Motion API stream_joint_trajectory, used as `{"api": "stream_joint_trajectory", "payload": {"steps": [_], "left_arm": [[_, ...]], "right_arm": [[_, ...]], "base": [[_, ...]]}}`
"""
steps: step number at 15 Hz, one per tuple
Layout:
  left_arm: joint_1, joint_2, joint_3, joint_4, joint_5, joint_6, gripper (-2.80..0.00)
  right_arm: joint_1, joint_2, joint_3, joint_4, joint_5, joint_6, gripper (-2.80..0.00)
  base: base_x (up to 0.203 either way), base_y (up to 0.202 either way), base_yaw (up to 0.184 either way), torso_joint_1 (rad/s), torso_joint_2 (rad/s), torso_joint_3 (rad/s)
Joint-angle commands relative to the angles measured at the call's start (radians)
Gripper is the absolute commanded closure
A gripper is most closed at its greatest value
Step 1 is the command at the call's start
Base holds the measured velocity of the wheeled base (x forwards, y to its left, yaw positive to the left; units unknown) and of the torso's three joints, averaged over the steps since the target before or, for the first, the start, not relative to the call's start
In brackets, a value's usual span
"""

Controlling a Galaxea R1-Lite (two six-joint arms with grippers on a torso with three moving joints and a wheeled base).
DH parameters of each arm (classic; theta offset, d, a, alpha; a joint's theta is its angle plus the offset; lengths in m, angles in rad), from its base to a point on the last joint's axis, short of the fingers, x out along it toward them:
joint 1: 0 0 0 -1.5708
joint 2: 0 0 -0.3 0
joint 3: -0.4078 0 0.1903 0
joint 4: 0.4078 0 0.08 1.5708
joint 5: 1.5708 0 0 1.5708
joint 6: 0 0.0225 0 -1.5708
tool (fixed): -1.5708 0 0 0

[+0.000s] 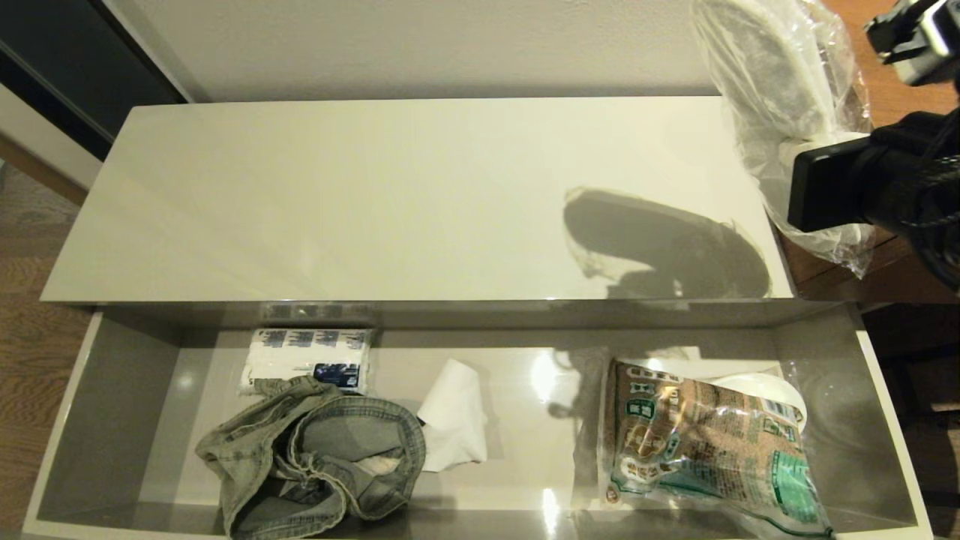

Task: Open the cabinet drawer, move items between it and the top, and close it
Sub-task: Place the disposable slippers on the table

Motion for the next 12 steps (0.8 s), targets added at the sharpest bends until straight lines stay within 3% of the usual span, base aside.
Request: {"api": "stream_joint_trajectory", "payload": {"steps": [1,4,5,7,12], "left_arm": [[0.0,0.002,0.0,0.0,0.0,0.0,0.0],[0.0,0.002,0.0,0.0,0.0,0.0,0.0],[0.0,0.002,0.0,0.0,0.0,0.0,0.0],[0.0,0.002,0.0,0.0,0.001,0.0,0.0],[0.0,0.002,0.0,0.0,0.0,0.0,0.0]], "right_arm": [[-0.165,0.194,-0.017,-0.072,0.119,0.023,0.0],[-0.304,0.39,-0.027,-0.253,0.247,0.03,0.0],[-0.319,0.455,-0.024,-0.34,0.26,0.015,-2.8],[-0.341,0.566,-0.011,-0.553,0.279,-0.028,-2.8],[-0.352,0.56,0.008,-0.606,0.273,-0.04,-2.8]], "base": [[0.0,0.0,0.0,0.0,0.0,0.0],[0.0,0.0,0.0,0.0,0.0,0.0],[0.0,0.0,0.0,0.0,0.0,0.0],[0.0,0.0,0.0,0.0,0.0,0.0],[0.0,0.0,0.0,0.0,0.0,0.0]]}}
